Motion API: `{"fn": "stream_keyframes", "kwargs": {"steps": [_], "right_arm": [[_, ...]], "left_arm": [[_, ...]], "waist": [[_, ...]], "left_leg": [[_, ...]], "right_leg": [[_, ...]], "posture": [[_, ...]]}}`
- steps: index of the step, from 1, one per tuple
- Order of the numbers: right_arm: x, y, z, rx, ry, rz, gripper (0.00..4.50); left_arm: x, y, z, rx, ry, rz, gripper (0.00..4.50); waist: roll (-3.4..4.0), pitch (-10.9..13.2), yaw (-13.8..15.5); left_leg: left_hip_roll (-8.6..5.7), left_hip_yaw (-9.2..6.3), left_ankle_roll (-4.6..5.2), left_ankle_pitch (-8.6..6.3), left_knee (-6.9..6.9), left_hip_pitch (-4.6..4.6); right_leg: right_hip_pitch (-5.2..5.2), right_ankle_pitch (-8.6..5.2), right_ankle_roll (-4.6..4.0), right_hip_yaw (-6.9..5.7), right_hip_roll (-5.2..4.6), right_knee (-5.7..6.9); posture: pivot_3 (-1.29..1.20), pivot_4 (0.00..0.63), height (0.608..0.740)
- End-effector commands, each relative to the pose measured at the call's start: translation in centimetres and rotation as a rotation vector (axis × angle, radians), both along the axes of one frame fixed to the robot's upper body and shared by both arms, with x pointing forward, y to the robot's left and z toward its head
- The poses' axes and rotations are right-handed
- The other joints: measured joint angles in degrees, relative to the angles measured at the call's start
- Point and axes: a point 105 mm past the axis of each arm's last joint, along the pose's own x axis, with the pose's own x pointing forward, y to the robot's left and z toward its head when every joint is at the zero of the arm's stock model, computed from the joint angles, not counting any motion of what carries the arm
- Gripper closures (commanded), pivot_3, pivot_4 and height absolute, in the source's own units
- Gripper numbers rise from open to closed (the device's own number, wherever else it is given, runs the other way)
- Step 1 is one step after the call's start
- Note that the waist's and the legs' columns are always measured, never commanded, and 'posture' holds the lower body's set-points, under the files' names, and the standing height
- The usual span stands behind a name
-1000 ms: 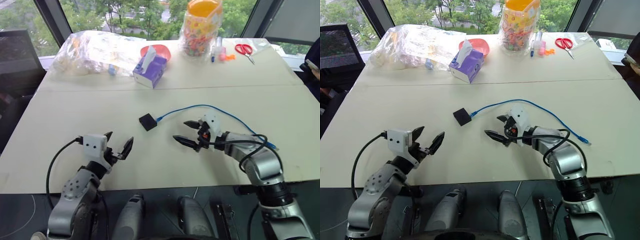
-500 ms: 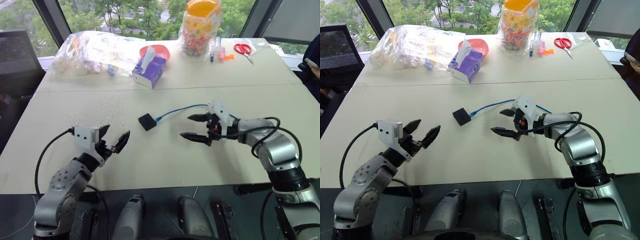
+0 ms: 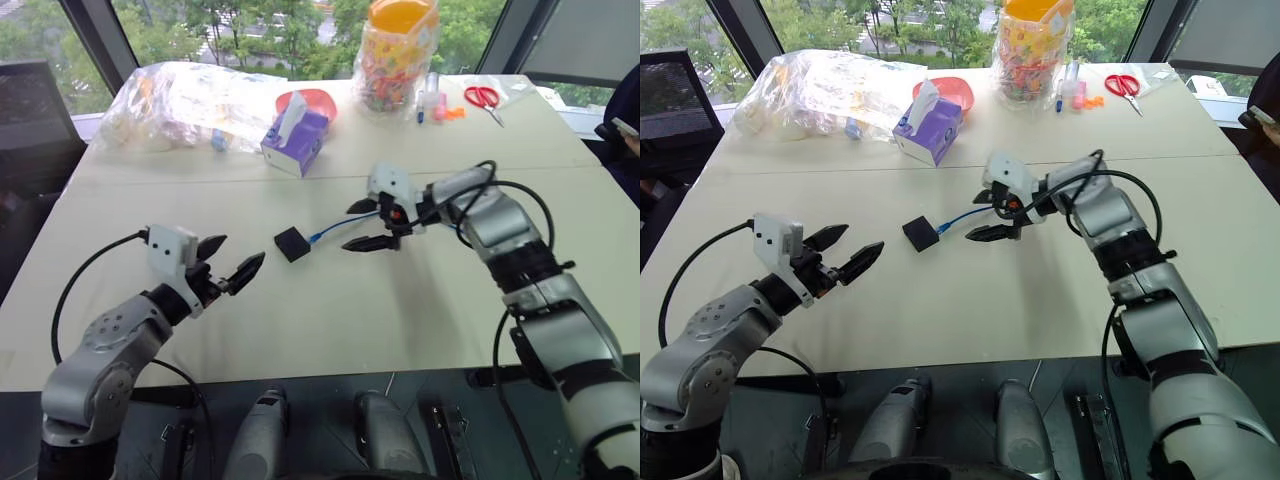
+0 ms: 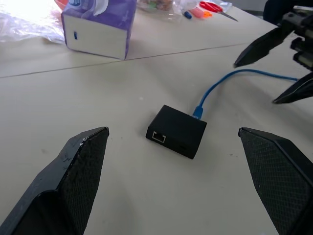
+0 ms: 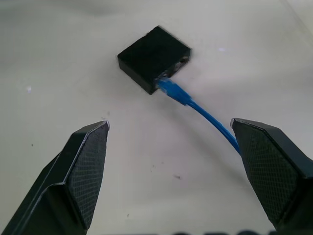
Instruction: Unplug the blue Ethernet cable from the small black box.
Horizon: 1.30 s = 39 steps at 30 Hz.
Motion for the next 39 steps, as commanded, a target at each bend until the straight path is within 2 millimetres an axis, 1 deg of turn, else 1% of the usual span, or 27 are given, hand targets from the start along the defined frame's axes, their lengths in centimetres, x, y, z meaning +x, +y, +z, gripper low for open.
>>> {"fn": "stream_keyframes", "kwargs": {"steps": [1,4,8,11,15,23,26,27,30,32,33,34,36,39], "right_arm": [[0.9,1.1,0.5,-0.056,-0.045,0.058,0.33],[1.9,3.2,-0.2,-0.076,-0.019,0.052,0.33],[2.2,4.7,-0.7,-0.103,0.019,0.033,0.33],[2.5,5.2,-1.4,-0.159,0.012,0.014,0.33],[2.6,5.5,-2.1,-0.221,-0.002,0.001,0.33],[2.3,6.7,-3.3,-0.278,-0.019,0.018,0.33],[2.0,7.1,-3.6,-0.283,-0.013,0.031,1.19],[1.9,7.1,-3.6,-0.284,-0.008,0.039,1.63],[1.6,7.3,-3.8,-0.288,0.007,0.065,3.16],[1.4,7.3,-4.0,-0.287,0.006,0.08,4.31],[1.4,7.3,-4.0,-0.287,0.003,0.091,4.49],[1.3,7.2,-4.0,-0.289,-0.006,0.102,4.49],[1.9,6.9,-3.6,-0.294,-0.076,0.104,4.49],[2.3,6.5,-2.3,-0.262,-0.244,0.177,4.49]], "left_arm": [[0.1,0.5,1.3,0.015,-0.064,0.022,0.04],[-0.2,0.3,1.8,-0.017,-0.087,0.034,0.04],[-1.2,-0.1,1.4,-0.021,-0.085,0.041,0.04],[-1.6,0.0,1.1,-0.011,-0.087,0.058,0.04],[-1.8,0.1,1.1,-0.028,-0.099,0.087,0.04],[-2.0,0.7,1.0,-0.03,-0.111,0.125,0.04],[-2.1,0.8,0.7,-0.028,-0.107,0.129,0.0],[-2.1,0.9,0.6,-0.026,-0.102,0.127,0.0],[-2.3,0.9,0.2,-0.018,-0.079,0.111,0.0],[-2.4,1.0,-0.6,0.005,-0.031,0.089,0.0],[-2.5,1.0,-1.0,0.021,-0.01,0.071,0.0],[-2.6,0.9,-1.2,0.024,0.007,0.052,0.0],[-2.7,0.8,-1.4,0.016,0.036,0.017,0.0],[-2.7,0.6,-1.3,0.013,0.059,-0.037,0.0]], "waist": [[0.0,0.0,0.0],[0.0,0.0,-0.1],[0.0,0.0,-0.9],[0.01,0.0,-1.2],[0.01,0.0,-1.3],[0.03,0.0,-1.6],[0.03,0.0,-2.0],[0.03,0.0,-2.1],[0.03,0.0,-2.6],[0.03,0.0,-2.6],[0.03,0.0,-2.6],[0.04,0.0,-2.6],[0.04,0.0,-2.6],[0.05,0.0,-2.4]], "left_leg": [[0.0,0.0,0.0,0.0,0.0,0.02],[0.0,-0.01,-0.01,0.0,-0.01,0.04],[0.0,-0.01,-0.02,0.01,-0.07,0.12],[0.0,-0.01,-0.03,0.02,-0.18,0.21],[0.06,0.0,-0.04,0.02,-0.27,0.4],[0.15,0.0,-0.04,0.02,-0.28,0.44],[0.16,0.0,-0.04,0.02,-0.29,0.45],[0.17,0.0,-0.04,0.02,-0.29,0.46],[0.2,0.0,-0.04,0.02,-0.29,0.48],[0.21,0.0,-0.04,0.02,-0.29,0.48],[0.21,0.0,-0.04,0.02,-0.29,0.48],[0.22,-0.01,-0.04,0.01,-0.29,0.48],[0.21,0.0,-0.05,0.01,-0.29,0.48],[0.21,-0.01,-0.05,0.01,-0.29,0.47]], "right_leg": [[0.0,0.0,0.0,0.0,0.0,0.03],[-0.01,0.0,0.0,0.01,0.02,0.09],[-0.06,0.0,0.0,0.04,0.03,0.26],[-0.07,-0.01,-0.01,0.07,0.04,0.31],[-0.06,-0.03,-0.04,0.1,0.08,0.45],[-0.06,-0.04,-0.05,0.11,0.18,0.48],[-0.06,-0.03,-0.06,0.11,0.19,0.49],[-0.06,-0.04,-0.06,0.11,0.2,0.5],[-0.06,-0.04,-0.07,0.11,0.23,0.52],[-0.06,-0.04,-0.08,0.11,0.24,0.53],[-0.06,-0.04,-0.08,0.11,0.24,0.53],[-0.06,-0.04,-0.09,0.11,0.25,0.53],[-0.06,-0.05,-0.1,0.12,0.25,0.53],[-0.06,-0.05,-0.11,0.11,0.25,0.51]], "posture": [[0.0,0.15,0.728],[0.0,0.15,0.728],[0.0,0.15,0.728],[0.0,0.15,0.728],[0.0,0.15,0.728],[0.0,0.15,0.728],[0.0,0.15,0.728],[0.0,0.15,0.728],[0.0,0.15,0.728],[0.0,0.15,0.728],[0.0,0.15,0.728],[0.0,0.15,0.728],[0.0,0.15,0.728],[0.0,0.15,0.728]]}}
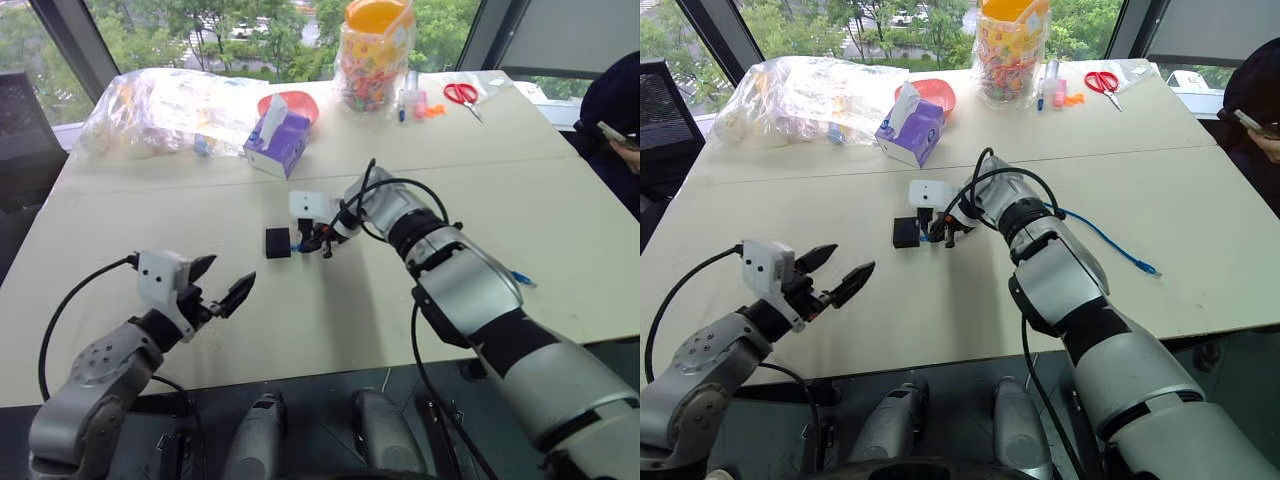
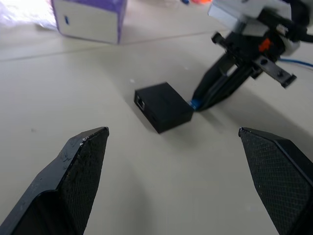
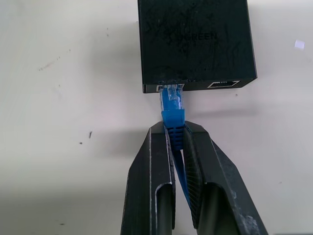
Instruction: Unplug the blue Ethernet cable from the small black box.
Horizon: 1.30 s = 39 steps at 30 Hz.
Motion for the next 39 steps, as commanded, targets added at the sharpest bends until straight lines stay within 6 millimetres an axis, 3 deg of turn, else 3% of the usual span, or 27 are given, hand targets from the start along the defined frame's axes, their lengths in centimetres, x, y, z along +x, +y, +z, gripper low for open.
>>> {"fn": "stream_keyframes", "kwargs": {"steps": [1,3,8,16,21,26,39], "right_arm": [[0.9,-0.2,2.4,0.084,-0.205,0.075,4.49],[1.4,-0.4,3.5,0.172,-0.299,0.059,4.49],[0.6,-3.1,5.3,0.253,-0.645,0.089,4.49],[-2.9,-5.0,6.9,0.271,-0.968,0.088,4.49],[-5.9,-3.4,7.9,0.366,-1.008,0.167,4.49],[-7.5,-2.9,7.7,0.386,-0.996,0.236,4.49],[-8.5,-2.3,7.4,0.37,-0.958,0.338,4.49]], "left_arm": [[-0.1,-0.3,1.1,-0.012,-0.012,-0.072,0.0],[0.1,-0.5,1.5,-0.018,-0.004,-0.11,0.0],[1.3,-1.1,3.5,-0.094,0.015,-0.218,0.0],[3.1,-0.9,5.9,-0.136,0.049,-0.325,0.0],[3.4,-1.6,6.4,-0.122,0.066,-0.402,0.0],[3.6,-1.7,6.5,-0.113,0.067,-0.429,0.0],[4.3,-2.7,7.8,-0.169,0.034,-0.473,0.0]], "waist": [[0.0,0.0,0.1],[0.0,0.0,0.1],[0.0,0.0,0.5],[-0.01,0.0,0.2],[-0.02,0.0,0.3],[-0.04,0.0,0.8],[-0.06,0.0,1.5]], "left_leg": [[0.0,0.0,0.0,0.0,0.0,-0.01],[0.0,0.01,0.0,0.0,0.0,-0.01],[0.0,0.0,0.01,0.01,-0.03,-0.01],[0.03,0.02,0.02,0.02,-0.03,0.02],[0.03,0.05,0.02,0.02,-0.02,0.02],[0.04,0.05,0.02,0.02,-0.01,0.02],[0.04,0.06,0.01,0.02,0.02,0.02]], "right_leg": [[0.0,0.0,0.0,0.0,0.0,0.0],[0.01,0.0,0.0,0.01,-0.01,-0.01],[0.01,0.0,0.03,0.03,0.0,0.0],[0.0,0.0,0.03,0.07,0.02,0.02],[0.01,0.0,0.02,0.1,0.02,0.01],[0.02,0.0,0.01,0.1,0.01,-0.02],[0.07,0.0,0.0,0.09,0.01,-0.06]], "posture": [[0.0,0.15,0.728],[0.0,0.15,0.728],[0.0,0.15,0.728],[0.0,0.15,0.728],[0.0,0.15,0.728],[0.0,0.15,0.728],[0.0,0.15,0.728]]}}
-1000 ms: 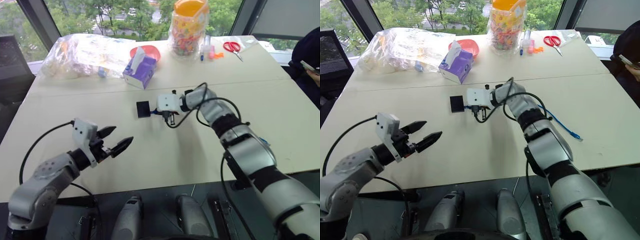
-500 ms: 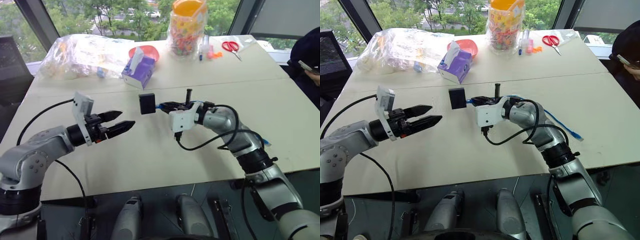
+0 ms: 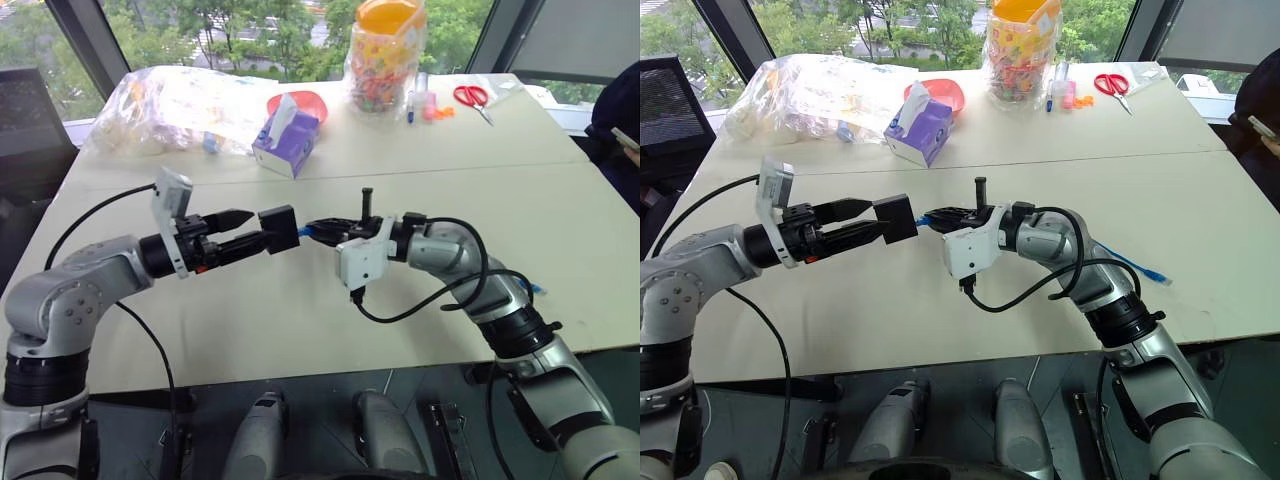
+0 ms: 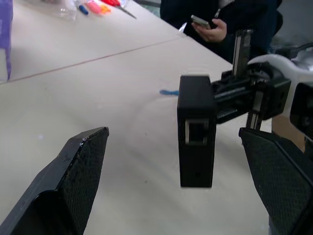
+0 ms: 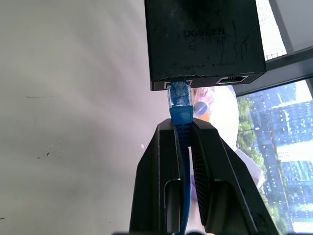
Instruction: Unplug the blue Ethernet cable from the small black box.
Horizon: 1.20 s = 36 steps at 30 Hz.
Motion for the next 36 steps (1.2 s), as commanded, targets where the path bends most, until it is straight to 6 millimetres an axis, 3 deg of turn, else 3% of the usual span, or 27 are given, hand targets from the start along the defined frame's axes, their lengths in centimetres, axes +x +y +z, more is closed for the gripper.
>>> {"fn": "stream_keyframes", "kwargs": {"steps": [1,4,12,18,22,24,27,32,36], "right_arm": [[-0.8,0.7,1.6,0.018,-0.054,0.058,4.49],[-0.8,0.8,1.7,0.015,-0.054,0.066,4.5],[-0.7,0.8,2.0,0.003,-0.059,0.075,4.5],[-0.6,0.8,2.2,-0.006,-0.044,0.082,4.5],[-0.5,0.7,2.4,-0.007,0.015,0.099,2.89],[-0.3,0.5,2.4,-0.012,0.076,0.096,1.86],[-0.6,0.2,2.4,0.02,0.31,0.111,0.27],[-1.7,-0.6,2.8,0.031,0.739,0.17,0.12],[-0.9,-0.6,3.3,0.114,1.088,0.137,0.12]], "left_arm": [[-0.1,-0.4,0.7,-0.018,-0.022,-0.019,0.0],[-0.1,-0.6,0.4,-0.024,-0.007,-0.031,0.9],[-0.4,-1.2,-0.6,-0.016,0.029,-0.067,3.91],[-0.6,-1.4,-0.9,-0.001,0.042,-0.086,4.0],[-0.6,-1.3,-1.0,0.011,0.038,-0.09,4.0],[-0.5,-1.0,-1.0,0.032,0.009,-0.088,4.0],[-0.6,-0.5,-1.0,0.048,-0.008,-0.112,4.0],[-1.1,-0.2,0.0,0.049,-0.077,-0.163,4.0],[-1.7,-0.1,0.9,0.045,-0.105,-0.209,4.0]], "waist": [[0.0,0.0,0.0],[0.0,0.0,-0.1],[0.0,0.0,0.0],[0.0,0.0,0.0],[0.0,0.0,0.0],[0.0,0.0,0.0],[0.0,0.0,-0.1],[0.01,0.0,0.0],[0.01,0.0,-0.2]], "left_leg": [[0.0,0.0,0.0,0.0,0.0,0.0],[0.0,0.0,0.0,0.0,0.0,0.0],[0.0,0.0,0.0,0.0,0.0,0.0],[0.0,0.0,0.0,0.0,0.0,0.0],[0.0,0.0,0.0,0.0,0.0,0.0],[0.0,0.0,0.0,0.0,0.0,0.0],[0.0,0.0,0.0,0.0,0.0,0.0],[0.01,0.0,0.0,0.0,0.0,-0.01],[0.04,0.0,0.0,0.0,0.0,0.0]], "right_leg": [[0.0,0.0,0.0,0.0,0.0,0.0],[0.0,0.0,0.0,0.0,0.0,0.0],[0.0,0.0,0.0,0.0,0.0,0.0],[0.0,0.0,0.0,0.0,0.0,0.0],[0.0,0.0,0.0,0.0,0.0,0.0],[0.0,0.0,0.0,0.0,0.0,0.0],[0.0,0.0,0.0,0.0,0.0,0.0],[0.0,0.0,-0.01,0.0,-0.01,-0.01],[-0.03,0.0,-0.02,-0.01,0.0,0.0]], "posture": [[0.0,0.15,0.728],[0.0,0.15,0.728],[0.0,0.15,0.728],[0.0,0.15,0.728],[0.0,0.15,0.728],[0.0,0.15,0.728],[0.0,0.15,0.728],[0.0,0.15,0.728],[0.0,0.15,0.728]]}}
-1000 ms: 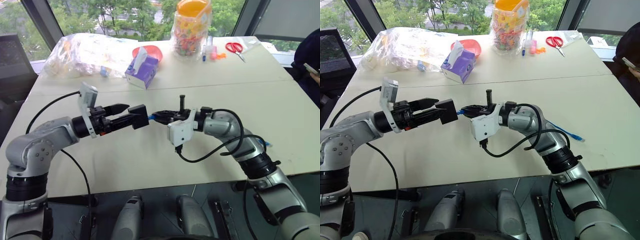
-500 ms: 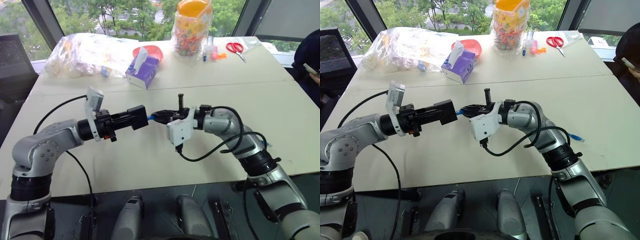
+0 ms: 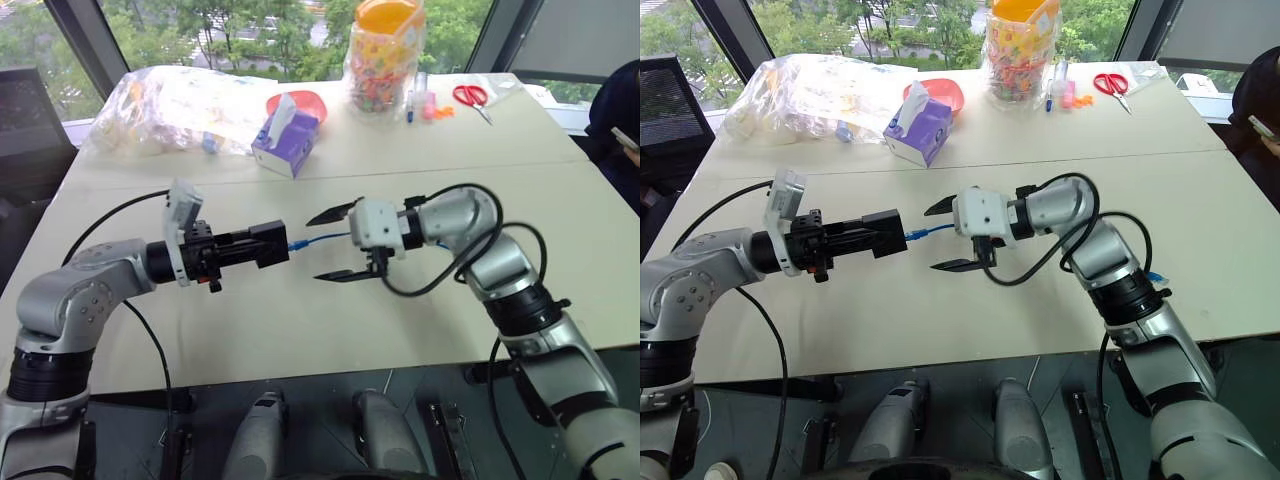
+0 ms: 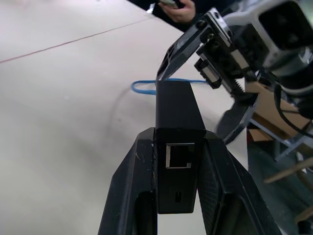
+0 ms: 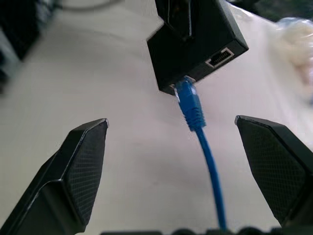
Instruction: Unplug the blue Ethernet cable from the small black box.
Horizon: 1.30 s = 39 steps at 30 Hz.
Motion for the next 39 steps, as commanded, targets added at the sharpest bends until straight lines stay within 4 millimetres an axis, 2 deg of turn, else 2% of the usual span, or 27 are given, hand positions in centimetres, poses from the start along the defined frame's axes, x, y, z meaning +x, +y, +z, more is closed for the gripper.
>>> {"fn": "stream_keyframes", "kwargs": {"steps": [1,5,9,10,12,13,20,23,25,39], "right_arm": [[0.4,0.0,1.5,0.061,0.236,-0.021,0.12],[1.3,0.6,1.9,0.114,0.452,-0.066,0.12],[1.3,0.9,2.0,0.12,0.502,-0.057,0.12],[1.3,0.9,1.9,0.12,0.507,-0.057,0.49],[1.4,1.1,1.8,0.12,0.517,-0.058,0.92],[1.5,1.2,1.8,0.119,0.521,-0.06,1.37],[1.2,1.8,1.4,0.102,0.53,-0.045,1.37],[1.1,2.2,1.3,0.105,0.535,-0.041,2.21],[1.0,2.5,1.1,0.099,0.533,-0.041,3.25],[0.4,2.9,0.8,0.073,0.549,-0.018,3.25]], "left_arm": [[-0.5,0.4,1.9,-0.015,-0.079,-0.031,4.0],[-0.7,0.7,2.1,-0.012,-0.08,-0.031,4.0],[-0.7,1.0,2.2,-0.011,-0.082,-0.026,4.0],[-0.7,1.0,2.2,-0.009,-0.083,-0.024,4.0],[-0.6,1.1,2.2,-0.007,-0.084,-0.022,4.0],[-0.6,1.1,2.3,-0.007,-0.086,-0.022,4.0],[-0.5,1.0,2.5,-0.004,-0.096,-0.025,4.0],[-0.4,0.9,2.6,-0.006,-0.099,-0.026,4.0],[-0.4,0.8,2.5,-0.007,-0.099,-0.027,4.0],[-0.5,0.5,2.3,-0.008,-0.096,-0.037,4.0]], "waist": [[0.0,0.0,0.0],[0.0,0.0,0.0],[0.0,0.0,0.1],[0.0,0.0,0.1],[0.0,0.0,0.0],[0.0,0.0,0.0],[0.0,0.0,0.0],[0.0,0.0,0.0],[0.0,0.0,0.0],[0.0,0.0,0.0]], "left_leg": [[0.01,0.0,0.0,0.0,-0.01,0.0],[0.01,0.0,0.0,0.0,-0.03,-0.03],[0.0,0.01,-0.01,0.0,-0.04,-0.08],[0.0,0.01,-0.01,0.0,-0.04,-0.09],[0.0,0.02,-0.01,-0.01,-0.04,-0.09],[0.0,0.02,-0.01,-0.01,-0.04,-0.08],[0.0,0.02,-0.01,-0.01,-0.04,-0.08],[0.0,0.02,-0.01,0.0,-0.04,-0.08],[0.0,0.02,-0.01,-0.01,-0.04,-0.08],[0.0,0.02,-0.01,-0.01,-0.04,-0.08]], "right_leg": [[-0.03,0.01,-0.02,0.0,0.0,0.0],[-0.05,-0.01,-0.07,-0.02,0.0,-0.01],[-0.09,-0.01,-0.06,-0.02,0.0,-0.03],[-0.09,-0.02,-0.06,-0.02,0.0,-0.04],[-0.09,-0.01,-0.05,-0.02,0.0,-0.05],[-0.09,-0.01,-0.05,-0.03,0.0,-0.04],[-0.09,-0.01,-0.05,-0.03,0.01,-0.03],[-0.1,-0.01,-0.04,-0.03,0.01,-0.03],[-0.09,-0.01,-0.04,-0.03,0.01,-0.03],[-0.1,-0.01,-0.04,-0.03,0.01,-0.03]], "posture": [[0.0,0.15,0.728],[0.0,0.15,0.728],[0.0,0.15,0.728],[0.0,0.15,0.728],[0.0,0.15,0.728],[0.0,0.15,0.728],[0.0,0.15,0.728],[0.0,0.15,0.728],[0.0,0.15,0.728],[0.0,0.15,0.728]]}}
